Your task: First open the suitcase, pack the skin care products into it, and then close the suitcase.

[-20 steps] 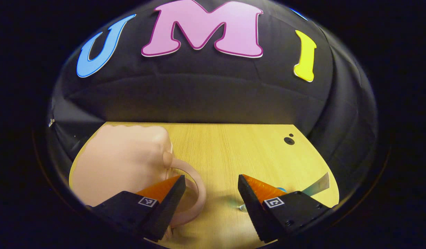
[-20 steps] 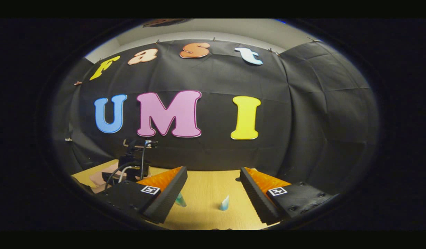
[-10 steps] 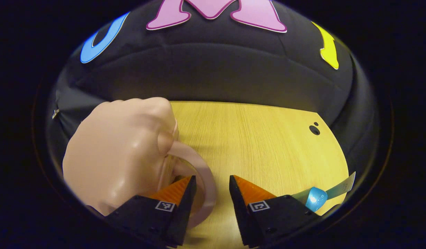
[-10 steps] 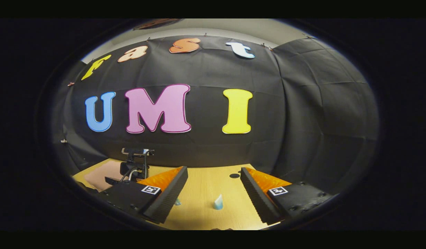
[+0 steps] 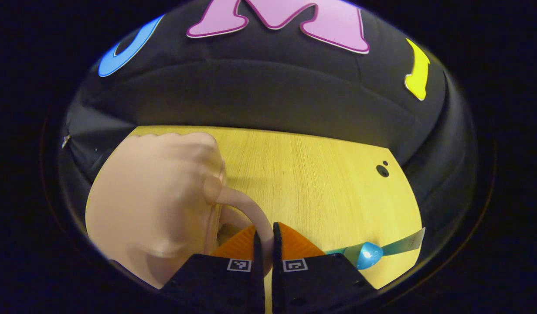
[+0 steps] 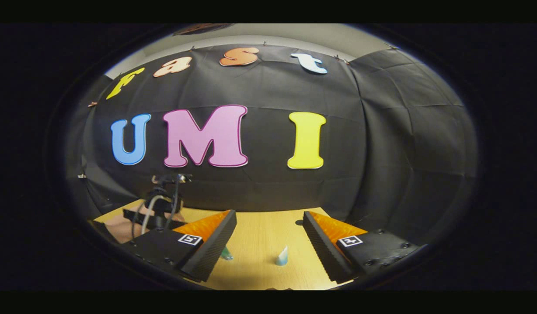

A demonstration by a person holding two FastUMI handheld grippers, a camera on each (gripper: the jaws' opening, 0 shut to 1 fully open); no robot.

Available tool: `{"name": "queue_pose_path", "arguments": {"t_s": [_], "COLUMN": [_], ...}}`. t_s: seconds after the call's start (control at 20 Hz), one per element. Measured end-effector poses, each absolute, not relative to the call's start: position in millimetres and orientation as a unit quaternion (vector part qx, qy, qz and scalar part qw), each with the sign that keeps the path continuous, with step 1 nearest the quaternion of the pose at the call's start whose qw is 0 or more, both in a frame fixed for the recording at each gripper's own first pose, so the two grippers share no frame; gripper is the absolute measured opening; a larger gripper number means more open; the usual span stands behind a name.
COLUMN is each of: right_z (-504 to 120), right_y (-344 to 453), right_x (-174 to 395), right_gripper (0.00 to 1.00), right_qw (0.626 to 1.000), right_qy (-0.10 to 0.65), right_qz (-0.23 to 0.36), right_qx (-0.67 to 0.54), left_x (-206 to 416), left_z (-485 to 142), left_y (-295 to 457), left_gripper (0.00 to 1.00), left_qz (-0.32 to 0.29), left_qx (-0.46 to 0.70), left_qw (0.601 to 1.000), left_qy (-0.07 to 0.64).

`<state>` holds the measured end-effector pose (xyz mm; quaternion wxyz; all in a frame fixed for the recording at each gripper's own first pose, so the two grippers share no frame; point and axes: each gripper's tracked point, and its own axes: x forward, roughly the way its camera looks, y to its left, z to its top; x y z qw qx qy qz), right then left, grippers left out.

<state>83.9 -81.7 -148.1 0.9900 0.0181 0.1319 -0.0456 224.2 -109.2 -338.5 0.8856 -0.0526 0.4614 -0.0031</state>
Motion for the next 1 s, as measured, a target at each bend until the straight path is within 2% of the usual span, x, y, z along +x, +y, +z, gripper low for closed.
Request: {"name": "queue_pose_path", "arguments": {"t_s": [0.1,0.15,0.35,0.5,0.8,1.0], "right_z": [-152,-152,-155,-151,-144,-133], "right_y": [-73,-68,-51,-45,-32,-10], "right_x": [88,91,100,102,92,82], "right_gripper": [0.98,0.97,0.98,0.97,0.97,0.97], "right_qw": [0.99,0.99,0.989,0.99,0.991,0.993], "right_qy": [0.134,0.133,0.137,0.128,0.127,0.121], "right_qz": [-0.035,-0.029,-0.006,0.002,-0.002,-0.009], "right_qx": [0.03,0.039,0.059,0.057,0.034,0.004], "left_x": [225,229,227,219,221,227], "left_z": [-302,-283,-209,-177,-132,-128], "left_y": [-99,-89,-40,6,126,232], "left_gripper": [0.14,0.12,0.12,0.11,0.12,0.11], "left_qz": [-0.024,-0.031,-0.049,-0.06,-0.036,0.004], "left_qx": [-0.054,-0.041,0.0,0.011,0.073,0.144], "left_qw": [0.886,0.888,0.89,0.884,0.887,0.877], "left_qy": [0.46,0.456,0.453,0.463,0.455,0.458]}}
